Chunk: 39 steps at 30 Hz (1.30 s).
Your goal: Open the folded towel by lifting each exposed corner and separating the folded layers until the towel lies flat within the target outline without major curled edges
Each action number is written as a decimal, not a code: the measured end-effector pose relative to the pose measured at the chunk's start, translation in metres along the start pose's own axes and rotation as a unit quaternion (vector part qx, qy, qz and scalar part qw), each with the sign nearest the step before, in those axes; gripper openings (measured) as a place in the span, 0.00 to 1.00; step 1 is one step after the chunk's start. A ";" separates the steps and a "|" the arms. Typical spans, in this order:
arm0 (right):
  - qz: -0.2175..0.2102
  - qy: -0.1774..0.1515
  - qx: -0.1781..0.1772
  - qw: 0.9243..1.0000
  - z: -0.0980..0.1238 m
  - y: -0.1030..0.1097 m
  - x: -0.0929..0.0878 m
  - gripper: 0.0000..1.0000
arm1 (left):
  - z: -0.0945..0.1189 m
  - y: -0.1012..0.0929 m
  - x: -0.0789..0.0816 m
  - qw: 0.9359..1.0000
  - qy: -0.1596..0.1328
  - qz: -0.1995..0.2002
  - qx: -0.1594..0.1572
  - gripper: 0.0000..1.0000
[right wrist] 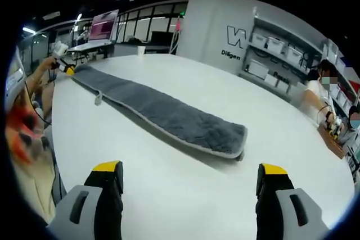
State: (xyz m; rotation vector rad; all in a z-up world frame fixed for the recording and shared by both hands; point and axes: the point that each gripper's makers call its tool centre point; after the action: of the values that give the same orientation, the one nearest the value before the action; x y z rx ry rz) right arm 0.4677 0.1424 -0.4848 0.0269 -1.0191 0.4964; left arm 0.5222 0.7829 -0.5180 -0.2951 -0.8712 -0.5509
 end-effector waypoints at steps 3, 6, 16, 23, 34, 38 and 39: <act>-0.002 0.000 0.000 1.000 0.000 -0.001 0.000 0.98 | 0.001 0.002 0.000 1.000 -0.001 -0.006 0.006 0.31; -0.012 0.003 0.008 1.000 -0.003 -0.006 -0.002 0.91 | 0.001 -0.001 0.002 1.000 -0.004 -0.024 0.002 0.51; -0.023 0.004 0.026 0.999 -0.020 -0.014 -0.008 0.79 | 0.001 -0.019 0.019 0.997 -0.035 -0.071 -0.016 0.94; -0.033 0.003 0.036 0.999 -0.036 -0.027 -0.007 0.76 | 0.003 -0.021 0.022 0.997 -0.047 -0.051 -0.024 1.00; -0.041 0.020 0.043 0.998 -0.064 -0.051 -0.012 0.56 | 0.006 -0.020 0.023 0.998 -0.044 -0.047 -0.024 1.00; -0.053 0.020 0.037 0.998 -0.073 -0.061 -0.015 0.49 | 0.006 -0.019 0.025 0.998 -0.047 -0.047 -0.021 1.00; -0.056 0.018 0.036 0.998 -0.074 -0.063 -0.015 0.46 | 0.007 -0.020 0.025 0.998 -0.046 -0.049 -0.021 1.00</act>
State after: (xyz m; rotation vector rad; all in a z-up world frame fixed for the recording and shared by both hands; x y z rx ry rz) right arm 0.5473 0.0988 -0.5241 0.1370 -0.9580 0.4301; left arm 0.5201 0.7614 -0.4935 -0.3193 -0.9670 -0.6511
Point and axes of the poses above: the point that each gripper's makers call its tool centre point, and the gripper's own axes: z roughly backward along the fingers, y roughly to its left, x roughly out of its top, and after that the axes turned 1 degree about y, right-handed
